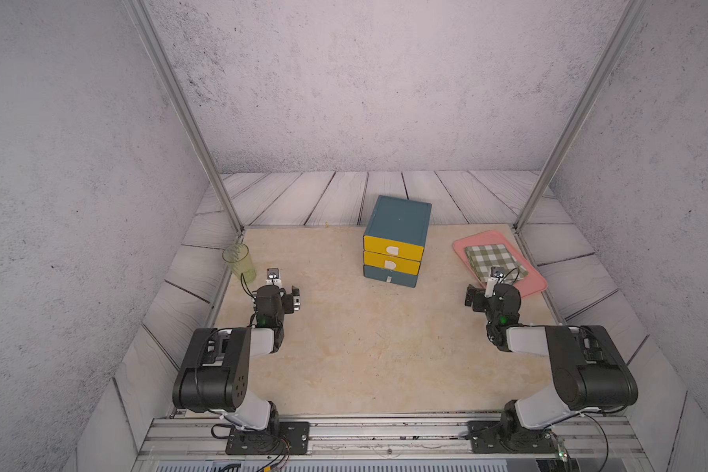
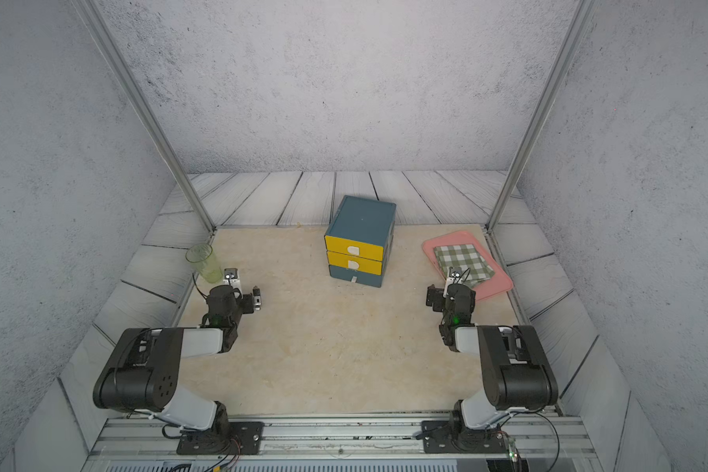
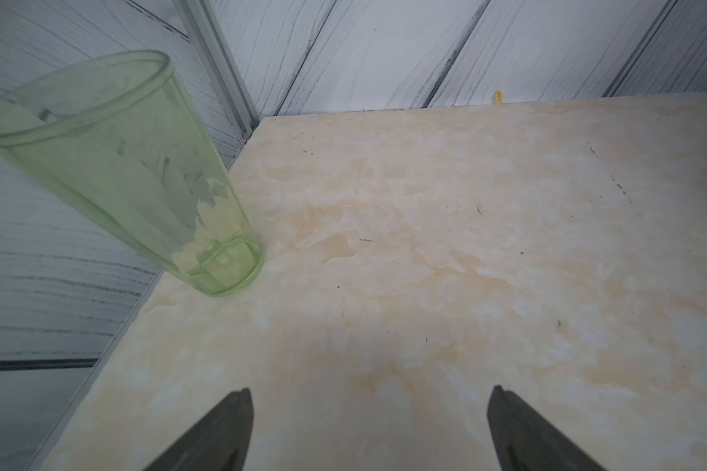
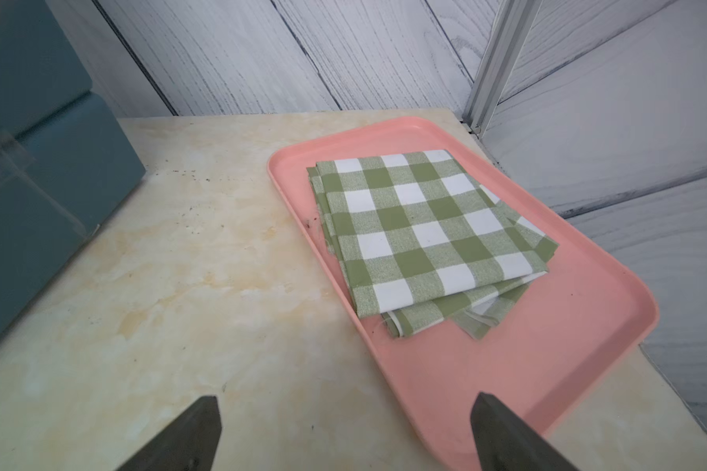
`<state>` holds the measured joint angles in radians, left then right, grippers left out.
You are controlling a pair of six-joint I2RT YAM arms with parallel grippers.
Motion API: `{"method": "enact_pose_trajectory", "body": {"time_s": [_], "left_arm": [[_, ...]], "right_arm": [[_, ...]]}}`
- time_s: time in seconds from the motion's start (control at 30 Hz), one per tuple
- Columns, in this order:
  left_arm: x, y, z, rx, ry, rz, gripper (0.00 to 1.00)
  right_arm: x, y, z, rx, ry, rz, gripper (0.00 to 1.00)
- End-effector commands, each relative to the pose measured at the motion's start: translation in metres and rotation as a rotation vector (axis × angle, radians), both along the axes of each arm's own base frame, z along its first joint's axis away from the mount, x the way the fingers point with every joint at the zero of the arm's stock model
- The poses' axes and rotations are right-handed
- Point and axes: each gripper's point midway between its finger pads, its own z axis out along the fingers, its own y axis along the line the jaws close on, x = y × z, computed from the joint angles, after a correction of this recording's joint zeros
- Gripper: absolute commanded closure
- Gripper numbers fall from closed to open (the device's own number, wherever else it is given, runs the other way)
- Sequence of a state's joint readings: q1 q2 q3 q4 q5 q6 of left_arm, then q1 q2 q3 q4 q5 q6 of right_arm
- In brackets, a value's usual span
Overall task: Take the postcards out of the drawer
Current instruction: Open the drawer in the storage box.
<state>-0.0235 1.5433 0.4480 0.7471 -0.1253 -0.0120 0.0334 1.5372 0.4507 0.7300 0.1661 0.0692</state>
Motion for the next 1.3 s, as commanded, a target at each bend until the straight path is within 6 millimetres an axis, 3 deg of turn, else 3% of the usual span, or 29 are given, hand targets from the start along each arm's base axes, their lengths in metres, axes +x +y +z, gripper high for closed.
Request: {"method": "enact_pose_trajectory", "body": {"time_s": [0.0, 1.27], "left_arm": [[0.0050, 0.0011, 0.0126, -0.010, -0.033, 0.001, 0.04], [0.0059, 0.0007, 0.0117, -0.036, -0.026, -0.022, 0.04]], "right_arm": [[0.0026, 0.0003, 0.0031, -0.005, -0.007, 0.007, 0.01], [0.0021, 0.0010, 0.0034, -0.005, -0.008, 0.010, 0.01]]}}
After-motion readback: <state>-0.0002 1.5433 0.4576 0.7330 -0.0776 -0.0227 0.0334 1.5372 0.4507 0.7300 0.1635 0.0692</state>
